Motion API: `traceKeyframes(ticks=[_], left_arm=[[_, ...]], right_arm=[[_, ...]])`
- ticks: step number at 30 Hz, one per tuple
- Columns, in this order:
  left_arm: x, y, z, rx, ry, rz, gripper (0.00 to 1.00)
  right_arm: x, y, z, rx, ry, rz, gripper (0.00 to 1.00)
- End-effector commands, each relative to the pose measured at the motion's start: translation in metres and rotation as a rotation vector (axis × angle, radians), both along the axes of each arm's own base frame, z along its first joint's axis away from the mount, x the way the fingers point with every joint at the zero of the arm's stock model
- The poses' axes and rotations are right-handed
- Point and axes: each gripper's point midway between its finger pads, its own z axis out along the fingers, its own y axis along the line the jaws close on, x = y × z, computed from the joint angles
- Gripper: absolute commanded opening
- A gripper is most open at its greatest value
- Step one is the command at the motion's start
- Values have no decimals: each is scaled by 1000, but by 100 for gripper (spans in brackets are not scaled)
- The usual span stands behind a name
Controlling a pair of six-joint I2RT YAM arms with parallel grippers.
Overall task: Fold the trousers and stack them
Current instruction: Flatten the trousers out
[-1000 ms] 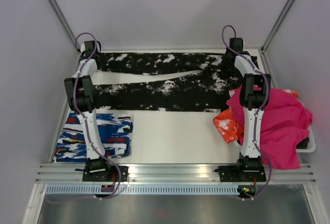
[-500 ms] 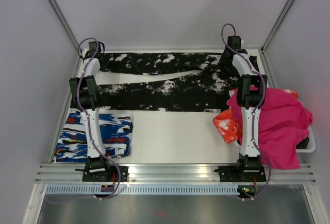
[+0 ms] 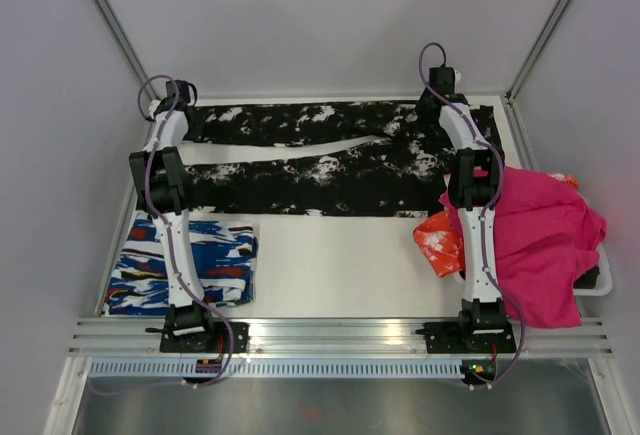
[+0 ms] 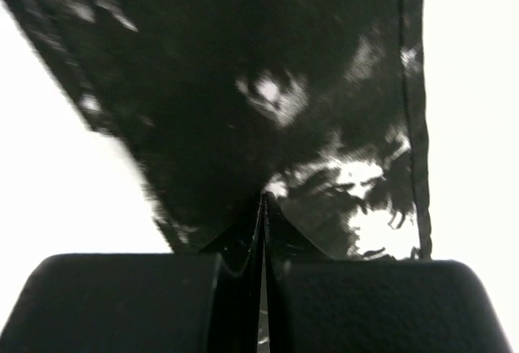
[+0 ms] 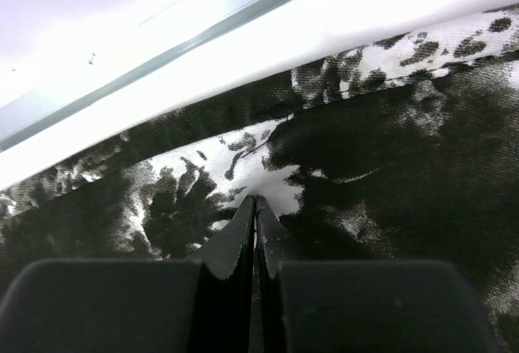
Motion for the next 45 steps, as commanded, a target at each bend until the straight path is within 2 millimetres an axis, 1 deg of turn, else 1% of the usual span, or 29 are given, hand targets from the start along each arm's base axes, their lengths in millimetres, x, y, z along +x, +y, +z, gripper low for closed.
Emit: traceKeyframes(ticks=[1, 3, 7, 8, 10, 11, 12, 13, 14, 15, 16, 17, 18, 19, 20, 23, 24, 25, 28, 30, 32, 35, 38, 39, 40, 41, 43, 44, 45], left_arm=[[-48, 36, -4, 64, 159, 131, 2], [-56, 42, -2, 96, 182, 154, 2], [-71, 50, 8, 131, 209, 208, 2], [-74, 51, 7, 139, 216, 209, 2], [-78, 51, 10, 146, 231, 207, 2], [-81, 53, 13, 160, 234, 216, 2], [-83, 54, 15, 168, 239, 216, 2], [-83, 56, 17, 180, 234, 209, 2], [-79, 59, 21, 210, 216, 179, 2], [-73, 60, 31, 227, 185, 153, 2], [-67, 60, 36, 241, 162, 126, 2], [-56, 61, 45, 271, 120, 78, 2], [-47, 60, 56, 288, 77, 42, 2], [-39, 56, 63, 316, 54, -40, 2], [-26, 56, 77, 345, 3, -70, 2], [-13, 46, 103, 442, -23, -190, 9], [-11, 43, 111, 469, -32, -216, 11], [-11, 40, 117, 514, -22, -257, 18], [-7, 20, 129, 585, -22, -357, 27], [-5, 9, 132, 612, -21, -410, 29], [-3, -4, 127, 645, -1, -484, 30], [-3, -19, 116, 639, 19, -550, 31], [-5, -31, 99, 576, 32, -590, 31], [-5, -36, 96, 544, 30, -603, 31], [-5, -39, 88, 526, 41, -613, 31], [-6, -41, 85, 512, 43, -617, 31], [-7, -47, 80, 483, 42, -630, 31], [-7, -49, 74, 473, 50, -634, 31], [-8, -50, 72, 464, 51, -634, 31]], right_arm=[[7, 8, -22, 69, -6, 12, 7], [10, 16, -21, 92, -16, 45, 8], [11, 17, -18, 80, -29, 88, 10], [12, 16, -14, 69, -35, 96, 15], [16, 10, 11, 57, -70, 112, 21], [17, 7, 26, 53, -90, 112, 28], [15, 6, 32, 49, -94, 116, 34], [15, -4, 62, 41, -132, 107, 39], [13, -20, 76, 25, -146, 81, 53], [7, -31, 78, 2, -131, 71, 59], [1, -36, 103, -11, -152, 67, 62], [-4, -48, 112, -42, -149, 29, 64], [-11, -60, 111, -61, -127, 7, 64], [-20, -67, 124, -85, -121, -6, 64], [-27, -77, 119, -114, -94, -32, 64], [-49, -103, 107, -192, 0, -93, 64], [-58, -108, 96, -199, 52, -101, 62], [-63, -110, 89, -208, 83, -107, 59], [-76, -113, 61, -221, 166, -107, 53], [-82, -114, 39, -222, 212, -106, 50], [-84, -114, 21, -223, 243, -100, 46], [-80, -111, 11, -206, 248, -80, 38], [-74, -110, 2, -204, 241, -71, 37], [-74, -111, -8, -206, 256, -65, 36], [-67, -110, -4, -206, 236, -63, 36], [-67, -109, -16, -203, 256, -57, 36], [-57, -110, -13, -200, 231, -51, 36], [-55, -109, -21, -200, 231, -47, 36], [-50, -108, -21, -198, 217, -46, 36]])
